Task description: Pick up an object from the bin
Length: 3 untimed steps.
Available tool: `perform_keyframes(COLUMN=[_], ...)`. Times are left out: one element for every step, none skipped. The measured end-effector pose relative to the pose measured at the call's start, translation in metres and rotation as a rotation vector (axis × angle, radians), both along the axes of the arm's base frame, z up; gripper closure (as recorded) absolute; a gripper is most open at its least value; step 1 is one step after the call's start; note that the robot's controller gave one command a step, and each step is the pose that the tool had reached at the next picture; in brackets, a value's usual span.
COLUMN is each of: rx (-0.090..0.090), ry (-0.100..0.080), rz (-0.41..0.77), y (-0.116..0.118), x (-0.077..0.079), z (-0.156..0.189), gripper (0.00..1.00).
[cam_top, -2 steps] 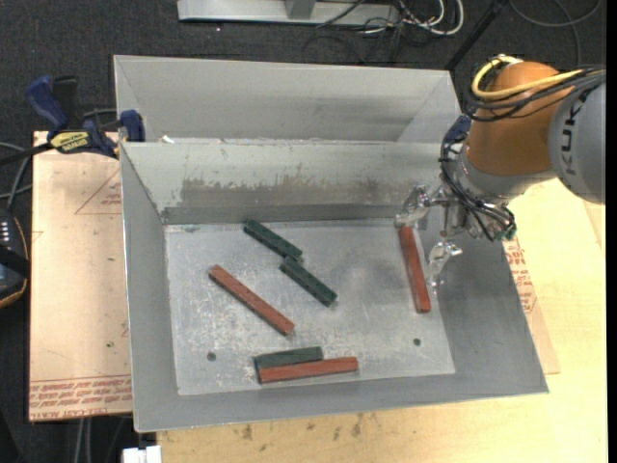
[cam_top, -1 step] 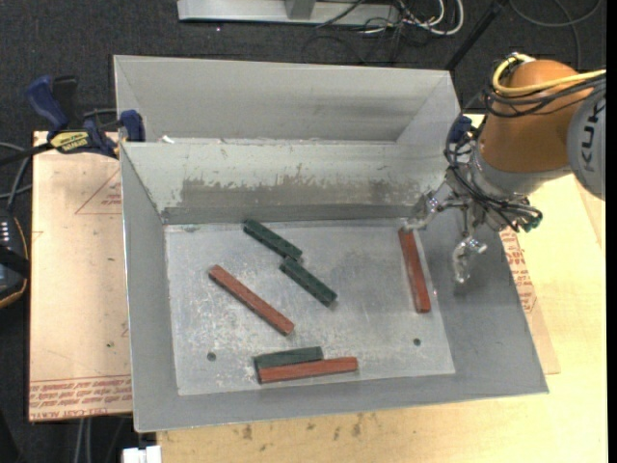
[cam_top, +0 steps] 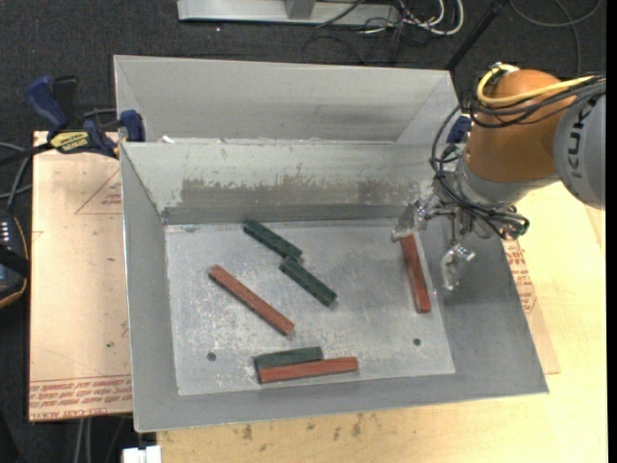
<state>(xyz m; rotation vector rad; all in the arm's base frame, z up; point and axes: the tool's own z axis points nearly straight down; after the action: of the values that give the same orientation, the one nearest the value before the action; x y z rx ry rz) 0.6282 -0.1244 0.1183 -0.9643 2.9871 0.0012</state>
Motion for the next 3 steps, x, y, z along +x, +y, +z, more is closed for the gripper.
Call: perform_keyframes(rx=[0.012, 0.002, 0.002], ry=[0.000, -0.013, -0.013], rz=[0.315, 0.569, 0.569], y=[-0.008, 0.004, 0.004], x=[-0.002, -0.001, -0.001], z=[-0.030, -0.043, -0.043], gripper=[0.00, 1.00, 1.00])
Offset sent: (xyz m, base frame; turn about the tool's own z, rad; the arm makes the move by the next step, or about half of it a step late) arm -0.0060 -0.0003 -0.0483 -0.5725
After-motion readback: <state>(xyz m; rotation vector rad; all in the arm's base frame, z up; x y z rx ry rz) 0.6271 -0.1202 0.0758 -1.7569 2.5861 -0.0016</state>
